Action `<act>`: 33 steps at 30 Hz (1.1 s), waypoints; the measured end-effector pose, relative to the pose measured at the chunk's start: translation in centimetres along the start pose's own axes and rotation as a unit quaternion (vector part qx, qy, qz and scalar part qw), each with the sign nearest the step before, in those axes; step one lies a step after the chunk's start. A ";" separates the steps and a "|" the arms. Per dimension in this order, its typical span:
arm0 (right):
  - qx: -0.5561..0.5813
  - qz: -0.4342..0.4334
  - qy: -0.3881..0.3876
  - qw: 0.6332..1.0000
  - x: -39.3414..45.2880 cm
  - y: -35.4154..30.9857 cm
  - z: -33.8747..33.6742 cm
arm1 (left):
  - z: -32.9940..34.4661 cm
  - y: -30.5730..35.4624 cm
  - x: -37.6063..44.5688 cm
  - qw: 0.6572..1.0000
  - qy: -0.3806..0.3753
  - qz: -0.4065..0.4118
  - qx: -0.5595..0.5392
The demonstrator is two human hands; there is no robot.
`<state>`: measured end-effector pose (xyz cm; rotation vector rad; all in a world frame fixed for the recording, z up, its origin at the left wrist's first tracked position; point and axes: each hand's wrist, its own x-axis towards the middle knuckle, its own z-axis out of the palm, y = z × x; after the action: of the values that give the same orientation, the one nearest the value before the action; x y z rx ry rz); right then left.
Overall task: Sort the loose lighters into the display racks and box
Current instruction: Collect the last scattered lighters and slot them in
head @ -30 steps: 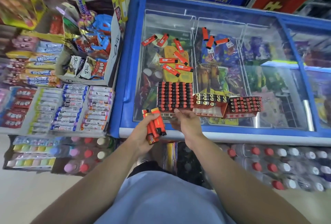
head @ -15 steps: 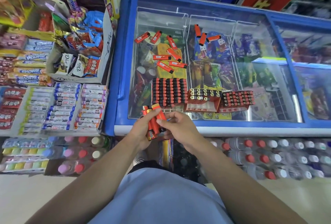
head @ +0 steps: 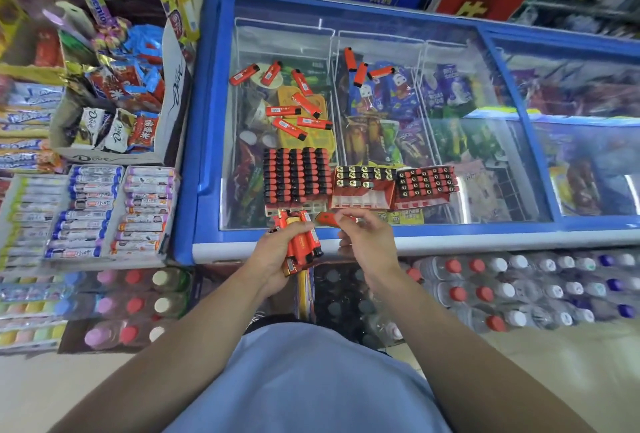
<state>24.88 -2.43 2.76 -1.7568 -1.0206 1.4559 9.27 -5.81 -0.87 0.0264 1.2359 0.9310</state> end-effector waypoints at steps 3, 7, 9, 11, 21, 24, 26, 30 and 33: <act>-0.013 -0.032 -0.028 0.999 0.5 0.2 -0.1 | 0.5 -0.3 -0.1 1.000 0.020 0.011 0.011; -0.089 -0.090 -0.031 0.991 1.2 0.7 -0.5 | 1.0 -0.2 -0.6 0.999 0.027 0.014 0.018; -0.092 -0.103 -0.028 0.990 1.4 0.7 -0.8 | 1.3 -0.2 -0.8 0.999 0.027 0.012 0.025; -0.095 -0.118 -0.026 0.988 1.5 0.9 -1.2 | 1.7 -0.4 -0.7 0.999 0.027 0.013 0.028; -0.245 -0.191 0.068 0.948 3.5 1.8 -10.1 | 5.7 -2.1 0.2 0.998 0.009 0.002 0.055; -0.334 -0.188 0.103 0.918 5.9 2.4 -14.7 | 7.4 -2.5 0.1 0.998 0.004 -0.004 0.063; -0.374 -0.203 0.099 0.900 7.0 2.2 -16.8 | 8.3 -2.8 0.1 0.998 0.002 -0.007 0.064; -0.420 -0.229 0.036 0.877 8.3 1.1 -17.6 | 9.4 -3.4 0.0 0.998 0.005 -0.009 0.067; -0.460 -0.265 0.002 0.848 9.1 0.8 -16.9 | 9.4 -3.6 -0.4 0.998 0.020 -0.010 0.064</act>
<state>42.41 5.20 0.84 -1.7928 -2.2320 0.6040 19.02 -4.10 1.23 0.0974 1.3286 0.8387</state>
